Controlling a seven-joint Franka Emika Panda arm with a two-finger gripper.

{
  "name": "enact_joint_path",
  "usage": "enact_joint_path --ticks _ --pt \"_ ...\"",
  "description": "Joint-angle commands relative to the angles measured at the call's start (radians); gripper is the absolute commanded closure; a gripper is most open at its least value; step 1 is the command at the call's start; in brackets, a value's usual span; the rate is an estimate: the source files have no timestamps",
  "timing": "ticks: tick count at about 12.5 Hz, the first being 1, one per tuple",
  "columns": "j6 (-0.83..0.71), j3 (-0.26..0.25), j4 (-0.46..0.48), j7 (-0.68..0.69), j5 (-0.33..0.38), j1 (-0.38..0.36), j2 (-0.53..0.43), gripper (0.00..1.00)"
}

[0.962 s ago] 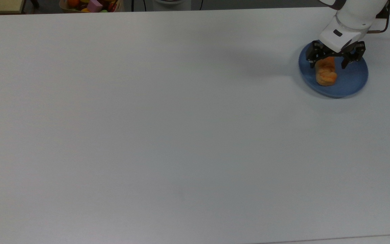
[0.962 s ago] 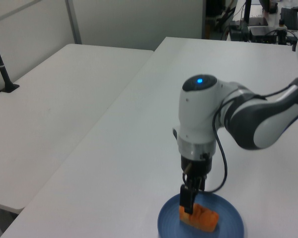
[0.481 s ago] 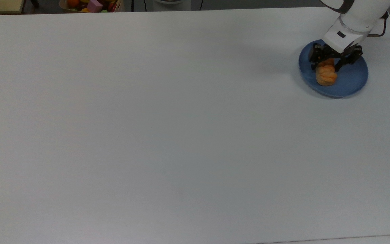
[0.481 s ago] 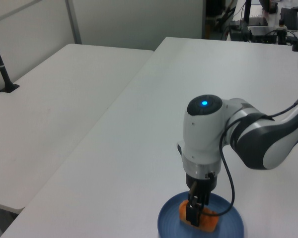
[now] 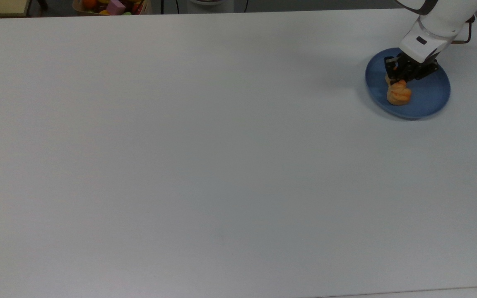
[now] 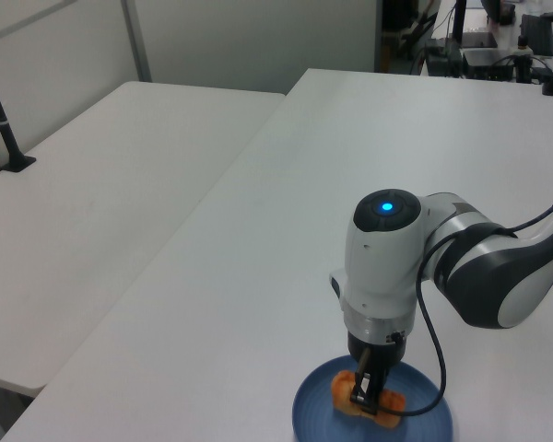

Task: Put the bread on the table
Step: 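Lower the gripper and close it on the orange bread roll, then lift the bread roll off the plate and carry it across the table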

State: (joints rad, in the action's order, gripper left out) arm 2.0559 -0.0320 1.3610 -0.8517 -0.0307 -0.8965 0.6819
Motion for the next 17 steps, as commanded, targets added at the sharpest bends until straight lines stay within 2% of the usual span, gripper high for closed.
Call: enact_joint_path --ticks 1,3,5,7,9,11,13,16,17 --pt "-0.016 -0.025 -0.010 -0.015 -0.020 -0.016 -0.060 1.00" --pt "-0.064 -0.028 -0.007 0.006 -0.021 -0.010 -0.138 1.00" --pt "-0.165 -0.031 0.000 0.067 -0.025 0.011 -0.256 1.00" --pt "-0.279 -0.029 0.016 0.170 -0.017 0.091 -0.376 1.00" --pt "-0.318 -0.028 0.039 0.259 -0.008 0.175 -0.445 1.00" --pt "-0.348 -0.028 0.065 0.394 -0.003 0.316 -0.530 1.00" --pt "-0.374 -0.029 0.078 0.506 0.006 0.445 -0.570 1.00" --pt "-0.379 -0.029 0.110 0.762 0.017 0.730 -0.579 1.00" --pt "-0.373 -0.029 0.121 0.823 0.027 0.802 -0.573 1.00"
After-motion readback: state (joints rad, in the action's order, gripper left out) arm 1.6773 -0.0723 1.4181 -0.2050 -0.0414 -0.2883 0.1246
